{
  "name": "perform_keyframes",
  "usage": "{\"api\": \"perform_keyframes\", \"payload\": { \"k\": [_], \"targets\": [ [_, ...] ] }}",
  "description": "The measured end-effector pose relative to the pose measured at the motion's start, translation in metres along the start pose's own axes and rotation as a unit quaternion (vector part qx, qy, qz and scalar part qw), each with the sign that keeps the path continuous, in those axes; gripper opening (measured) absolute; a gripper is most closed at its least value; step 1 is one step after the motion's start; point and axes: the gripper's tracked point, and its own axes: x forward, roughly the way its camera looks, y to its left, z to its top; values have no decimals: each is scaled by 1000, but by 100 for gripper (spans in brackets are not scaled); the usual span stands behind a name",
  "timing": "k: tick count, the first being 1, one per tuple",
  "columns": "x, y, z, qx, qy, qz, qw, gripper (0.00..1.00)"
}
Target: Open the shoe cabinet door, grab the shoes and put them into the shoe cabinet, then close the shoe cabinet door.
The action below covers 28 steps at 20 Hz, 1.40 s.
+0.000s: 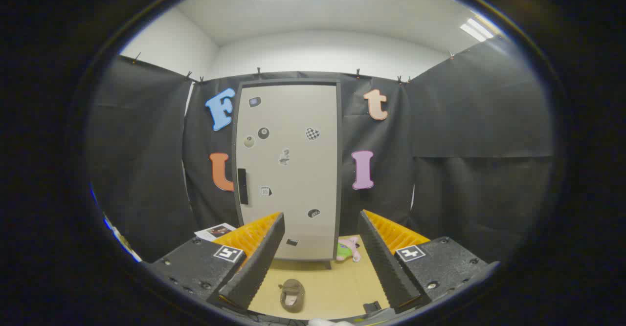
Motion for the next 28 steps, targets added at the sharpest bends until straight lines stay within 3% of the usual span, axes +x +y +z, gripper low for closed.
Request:
{"api": "perform_keyframes", "payload": {
  "k": [9,17,28],
  "targets": [
    [4,0,-7,-7,14,-27,1000,99],
    [24,22,-10,9,23,-22,999,98],
    [142,127,-54,6,75,72,995,98]
  ]
}}
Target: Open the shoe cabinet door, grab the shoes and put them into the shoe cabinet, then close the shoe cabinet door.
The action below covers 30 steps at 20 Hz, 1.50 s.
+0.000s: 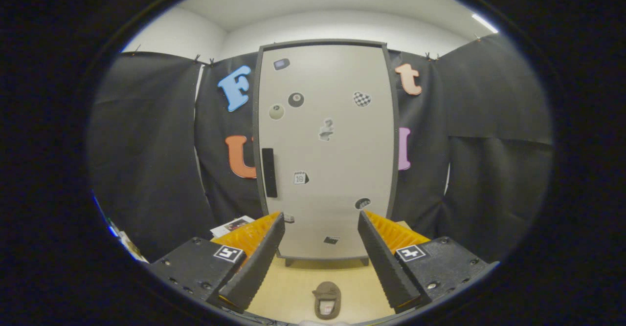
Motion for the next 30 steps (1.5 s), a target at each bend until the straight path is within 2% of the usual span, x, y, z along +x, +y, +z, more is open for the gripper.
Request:
{"api": "perform_keyframes", "payload": {
  "k": [3,8,15,19,25,27,30],
  "targets": [
    [46,27,-5,8,17,31,999,98],
    [121,64,-3,16,22,51,998,98],
    [208,100,20,18,14,55,998,94],
    [232,111,19,24,20,59,998,81],
    [241,109,14,13,19,18,1000,43],
    [241,107,12,4,22,21,1000,40],
    [234,107,9,5,32,52,998,36]
  ]
}}
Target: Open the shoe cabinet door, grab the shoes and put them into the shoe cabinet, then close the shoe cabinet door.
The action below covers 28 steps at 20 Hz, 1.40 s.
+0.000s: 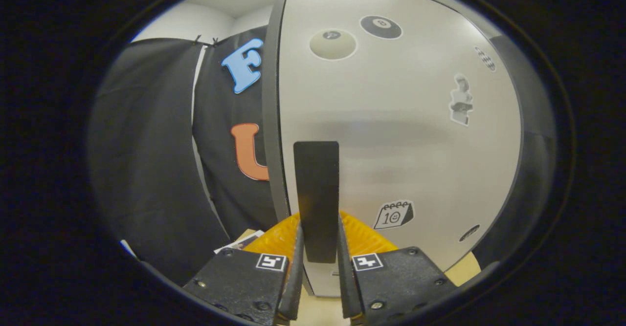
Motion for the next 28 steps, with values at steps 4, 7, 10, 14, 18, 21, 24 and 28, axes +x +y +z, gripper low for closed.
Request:
{"api": "perform_keyframes", "payload": {
  "k": [4,7,10,14,18,21,24,28],
  "targets": [
    [-38,-2,-7,-24,-1,27,999,33],
    [-75,-6,-13,-11,0,45,999,31],
    [-117,-19,-23,-15,-5,49,999,29],
    [-171,-41,-30,-5,-1,40,999,28],
    [-220,-72,-37,8,3,22,1000,27],
    [-252,-96,-41,19,8,11,1000,25],
    [-281,-122,-44,16,8,-11,1000,23],
    [-305,-154,-46,37,13,-27,999,20]
  ]
}}
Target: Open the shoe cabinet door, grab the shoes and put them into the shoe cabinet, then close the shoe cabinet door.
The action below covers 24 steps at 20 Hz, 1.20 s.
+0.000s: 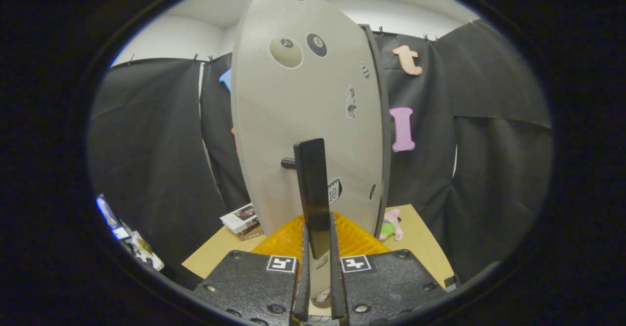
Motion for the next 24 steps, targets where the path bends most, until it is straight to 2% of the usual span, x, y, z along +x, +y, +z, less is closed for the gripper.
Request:
{"api": "perform_keyframes", "payload": {
  "k": [10,17,24],
  "targets": [
    [-36,-84,8,12,-4,-61,998,7],
    [-42,-141,15,7,-10,-114,993,4],
    [-49,-158,15,28,-7,-104,994,4]
  ]
}}
